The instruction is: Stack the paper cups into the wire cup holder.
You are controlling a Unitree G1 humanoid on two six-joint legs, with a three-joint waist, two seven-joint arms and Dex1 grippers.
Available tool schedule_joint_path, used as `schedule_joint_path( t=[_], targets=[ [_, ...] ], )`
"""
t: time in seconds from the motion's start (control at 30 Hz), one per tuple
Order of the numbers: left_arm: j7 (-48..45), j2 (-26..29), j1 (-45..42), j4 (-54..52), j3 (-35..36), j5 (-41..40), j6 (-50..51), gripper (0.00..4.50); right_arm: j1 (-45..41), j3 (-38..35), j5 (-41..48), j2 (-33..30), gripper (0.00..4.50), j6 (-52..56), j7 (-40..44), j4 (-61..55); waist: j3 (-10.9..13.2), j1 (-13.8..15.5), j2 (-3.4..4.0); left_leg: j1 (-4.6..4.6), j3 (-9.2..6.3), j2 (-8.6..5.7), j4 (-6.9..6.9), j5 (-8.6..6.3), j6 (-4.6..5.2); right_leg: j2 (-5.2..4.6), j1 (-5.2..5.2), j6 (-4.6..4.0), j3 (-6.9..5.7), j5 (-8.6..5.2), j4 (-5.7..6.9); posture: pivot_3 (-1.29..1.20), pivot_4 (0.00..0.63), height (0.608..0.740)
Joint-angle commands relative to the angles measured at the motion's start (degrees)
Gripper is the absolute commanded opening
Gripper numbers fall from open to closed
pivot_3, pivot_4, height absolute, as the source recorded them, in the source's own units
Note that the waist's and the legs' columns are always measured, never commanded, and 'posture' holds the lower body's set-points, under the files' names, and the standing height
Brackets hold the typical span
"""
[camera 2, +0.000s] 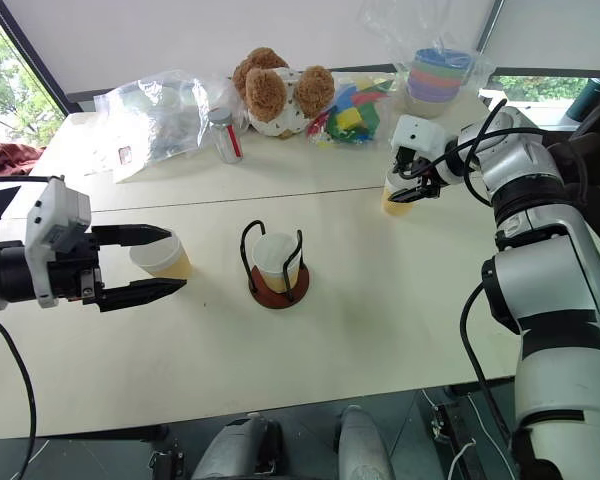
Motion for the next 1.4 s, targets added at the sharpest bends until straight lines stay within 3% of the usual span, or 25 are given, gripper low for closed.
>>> schedule_joint_path(
  t=[0.03,0.17,0.2,0.27,0.4,0.63,0.73,0.83,0.93,1.03,1.2,1.4],
  targets=[
    [-0.1,-0.2,-1.5,0.2,0.3,0.8,-1.3,4.50,-0.2,-2.0,-1.0,-0.4,2.96,0.1,-1.7,1.1,0.0,0.0,0.00,0.00,0.00,0.00,0.00,0.00,0.00,0.00,0.00,0.00,0.00,0.00,0.00,0.00,0.150,0.740],
    [-0.4,-0.7,-1.0,0.3,0.2,2.2,-1.6,4.50,0.4,-2.4,-1.7,0.4,2.96,0.2,-3.1,2.5,0.0,-0.1,0.00,0.00,0.00,0.00,-0.01,0.00,0.00,0.00,0.00,0.00,0.00,0.00,0.00,0.00,0.150,0.740],
    [-0.4,-0.7,-0.9,0.2,0.2,2.4,-1.5,4.50,0.5,-2.5,-1.9,0.7,2.74,0.4,-3.5,2.8,0.0,-0.1,0.00,0.00,0.00,0.00,0.00,0.00,0.00,0.00,0.00,0.00,0.00,0.00,0.00,0.00,0.150,0.740],
    [-0.3,-0.8,-0.8,-0.1,0.5,2.4,-1.2,4.50,0.6,-2.7,-2.2,1.0,2.05,0.3,-3.7,3.2,0.0,-0.1,0.00,0.00,0.00,0.00,0.00,0.00,0.00,0.00,0.00,0.00,0.00,0.00,0.00,0.00,0.150,0.740],
    [-0.1,-1.1,-0.5,-0.6,1.0,2.5,-0.7,4.50,0.9,-3.1,-2.8,1.7,0.03,0.8,-4.5,4.0,0.0,0.0,0.00,0.00,0.00,0.00,0.00,0.00,0.00,0.00,0.00,0.00,0.00,0.00,0.01,0.00,0.150,0.740],
    [0.0,-1.3,0.7,-1.2,2.1,2.5,-0.4,4.50,-0.4,-3.7,-3.4,1.4,0.03,-1.5,-3.8,3.4,0.0,-0.1,0.00,0.00,0.00,0.00,0.01,0.00,0.00,0.00,0.00,0.00,0.00,0.00,0.02,0.00,0.150,0.740],
    [-0.7,-0.7,2.7,-1.9,3.9,2.2,0.3,4.50,-4.6,-5.9,-0.6,1.0,0.03,-3.3,3.2,0.3,0.1,-0.1,0.09,0.00,0.01,0.00,0.00,0.00,0.00,0.00,0.00,0.00,0.01,0.00,0.02,0.00,0.150,0.740],
    [-2.2,0.1,5.4,-2.5,6.2,2.0,1.1,4.50,-8.1,-7.6,7.8,0.9,0.03,0.2,16.7,-8.7,0.1,-0.3,0.15,0.00,0.02,0.02,-0.02,0.00,0.00,0.02,-0.03,0.01,0.01,0.00,0.04,0.00,0.150,0.740],
    [-2.9,0.4,6.4,-2.7,6.9,2.1,1.2,4.50,-6.9,-0.7,24.0,-2.9,0.03,9.6,22.7,-28.3,0.1,-0.1,0.17,0.01,0.00,0.13,-0.06,0.00,0.00,0.06,-0.05,0.01,-0.03,0.00,0.07,0.00,0.150,0.740],
    [-2.9,0.3,5.7,-2.2,5.7,2.8,0.7,4.50,-6.0,4.7,32.5,-5.5,0.03,14.6,22.7,-38.5,0.1,0.4,0.05,0.03,-0.16,0.17,-0.04,-0.02,-0.01,0.02,0.03,0.01,-0.10,0.00,0.06,0.00,0.150,0.740],
    [-2.4,0.1,4.2,-2.2,4.1,2.8,0.5,4.50,-7.8,12.6,39.0,-7.1,0.03,17.0,22.7,-42.9,0.1,1.1,0.04,0.03,-0.15,-0.05,0.09,-0.22,0.35,-0.27,0.09,0.00,-0.07,0.01,0.05,0.00,0.150,0.740],
    [-1.2,-0.8,3.2,-2.8,3.0,2.2,1.0,4.50,-10.9,20.5,42.0,-6.8,0.03,14.7,22.7,-41.1,0.1,1.3,0.06,-0.02,-0.14,-0.05,0.05,-0.04,0.04,-0.25,-0.04,0.00,-0.07,0.01,0.06,0.00,0.150,0.740]
  ],
)
